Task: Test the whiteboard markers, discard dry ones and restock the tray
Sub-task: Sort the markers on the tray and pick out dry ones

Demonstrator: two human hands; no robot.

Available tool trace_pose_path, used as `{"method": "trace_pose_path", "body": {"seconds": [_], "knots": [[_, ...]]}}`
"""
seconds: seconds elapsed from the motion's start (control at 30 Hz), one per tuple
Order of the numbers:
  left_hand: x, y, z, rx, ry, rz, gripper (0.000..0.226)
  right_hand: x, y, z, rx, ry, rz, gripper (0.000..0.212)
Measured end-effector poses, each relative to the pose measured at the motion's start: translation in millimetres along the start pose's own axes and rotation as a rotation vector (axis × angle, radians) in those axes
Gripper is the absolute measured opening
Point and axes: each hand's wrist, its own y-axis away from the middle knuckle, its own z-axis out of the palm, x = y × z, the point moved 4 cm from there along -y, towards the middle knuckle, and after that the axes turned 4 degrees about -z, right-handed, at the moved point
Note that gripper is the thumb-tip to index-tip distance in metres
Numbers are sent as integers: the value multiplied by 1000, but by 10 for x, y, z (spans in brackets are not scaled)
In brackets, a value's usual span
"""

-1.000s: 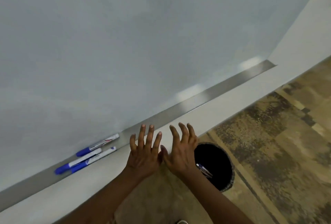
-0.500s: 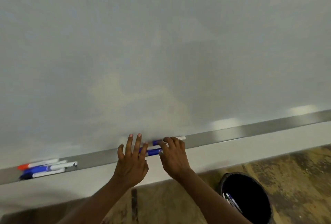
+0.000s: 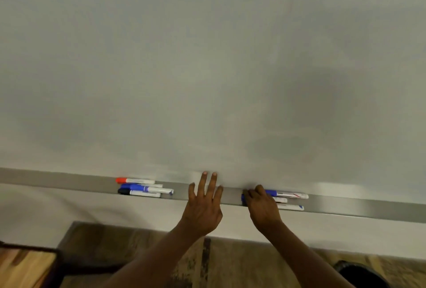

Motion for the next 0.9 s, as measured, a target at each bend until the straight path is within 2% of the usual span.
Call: {"method": "trace_pose_path", "body": {"seconds": [0.33,0.5,0.63,0.77,0.9], "knots": [[-219,133,30,-7,0,-42,53,-74,-100,26,-50,53,-27,46],[-283,180,15,25,14,-7,51,-188,-33,-237,122,-65,-180,58],[-290,164,-110,93,56,44,51,-280,-45,-498,297,-30,-246,59],[-254,145,-393,200,215,170,56,-538,-9,-856,453,-33,-304,42],[-265,113,-809,307,241,300,63,-772,28,-1202,391,-164,-377,33]]}}
